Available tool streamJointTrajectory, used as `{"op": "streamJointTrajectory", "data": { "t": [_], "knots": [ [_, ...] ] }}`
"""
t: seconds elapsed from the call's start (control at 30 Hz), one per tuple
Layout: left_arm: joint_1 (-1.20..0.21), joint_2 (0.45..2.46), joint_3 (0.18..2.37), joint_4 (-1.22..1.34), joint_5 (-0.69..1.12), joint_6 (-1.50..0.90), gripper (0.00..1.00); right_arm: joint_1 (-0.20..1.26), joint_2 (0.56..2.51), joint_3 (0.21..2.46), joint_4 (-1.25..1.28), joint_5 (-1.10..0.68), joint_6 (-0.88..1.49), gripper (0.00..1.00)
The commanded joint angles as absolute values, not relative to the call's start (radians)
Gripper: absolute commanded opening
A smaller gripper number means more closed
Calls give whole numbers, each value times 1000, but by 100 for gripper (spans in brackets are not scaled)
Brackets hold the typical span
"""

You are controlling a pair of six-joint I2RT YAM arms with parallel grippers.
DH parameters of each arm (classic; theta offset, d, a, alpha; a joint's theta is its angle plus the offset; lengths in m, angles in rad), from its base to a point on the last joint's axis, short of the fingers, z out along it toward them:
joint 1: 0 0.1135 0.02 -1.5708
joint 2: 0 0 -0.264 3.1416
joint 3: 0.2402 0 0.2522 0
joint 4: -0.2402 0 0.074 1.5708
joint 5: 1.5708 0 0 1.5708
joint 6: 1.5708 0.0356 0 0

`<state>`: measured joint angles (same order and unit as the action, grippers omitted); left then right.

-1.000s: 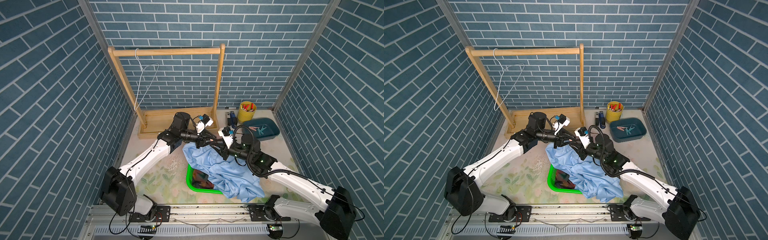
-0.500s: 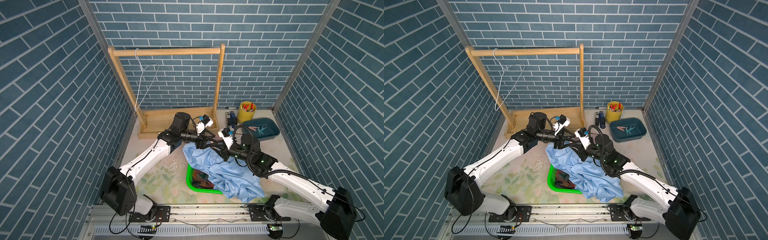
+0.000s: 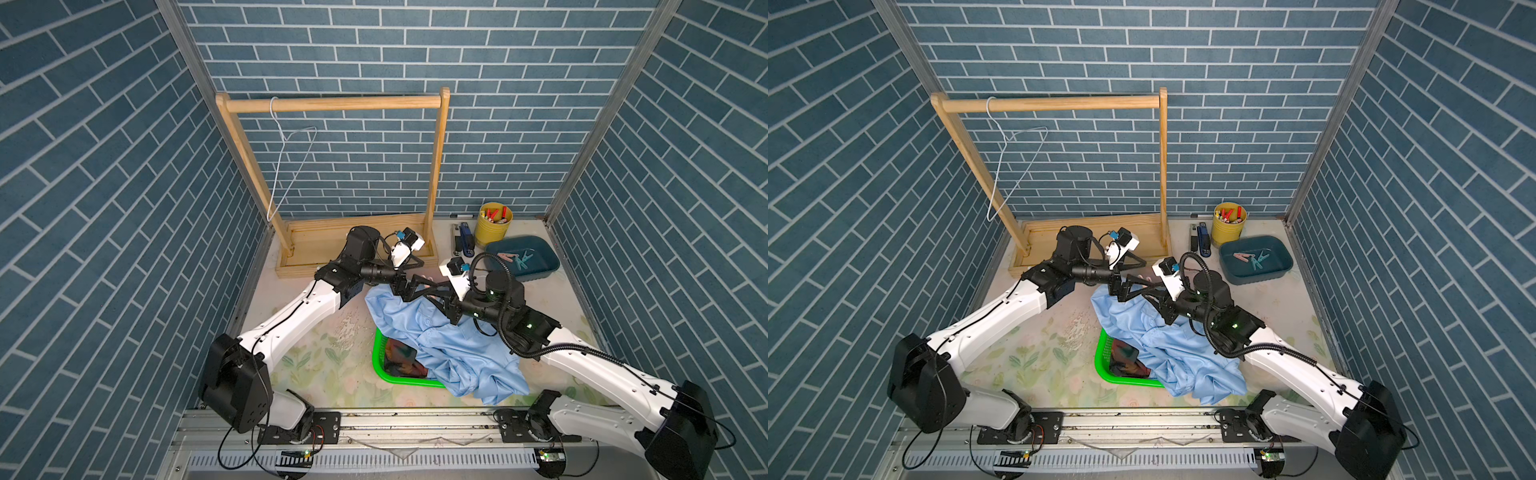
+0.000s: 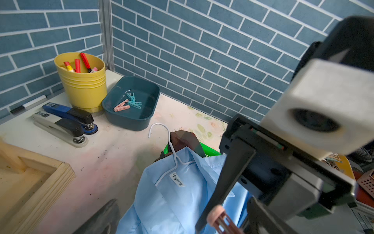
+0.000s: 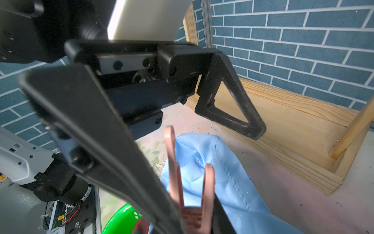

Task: Remove the clothespins securing long-sleeve shirts to the hanger
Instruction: Place the clamp in the storage box.

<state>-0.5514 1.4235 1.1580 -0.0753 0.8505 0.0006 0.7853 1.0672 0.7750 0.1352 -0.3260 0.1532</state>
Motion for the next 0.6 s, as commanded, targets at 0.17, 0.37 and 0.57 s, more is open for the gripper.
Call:
{"op": "streamJointTrajectory", "data": {
  "t": [0.17, 0.37, 0.57],
  "knots": [
    [-429, 1186, 1042, 136, 692, -139, 100, 774, 1000, 796, 76, -220, 164, 0],
    [-420, 1113, 1092, -64, 656, -187, 100, 658, 988, 857, -5, -144, 206, 0],
    [-421, 1094, 1036, -123, 606, -268, 100, 457, 1082, 954, -53, -26, 254, 0]
  ]
}}
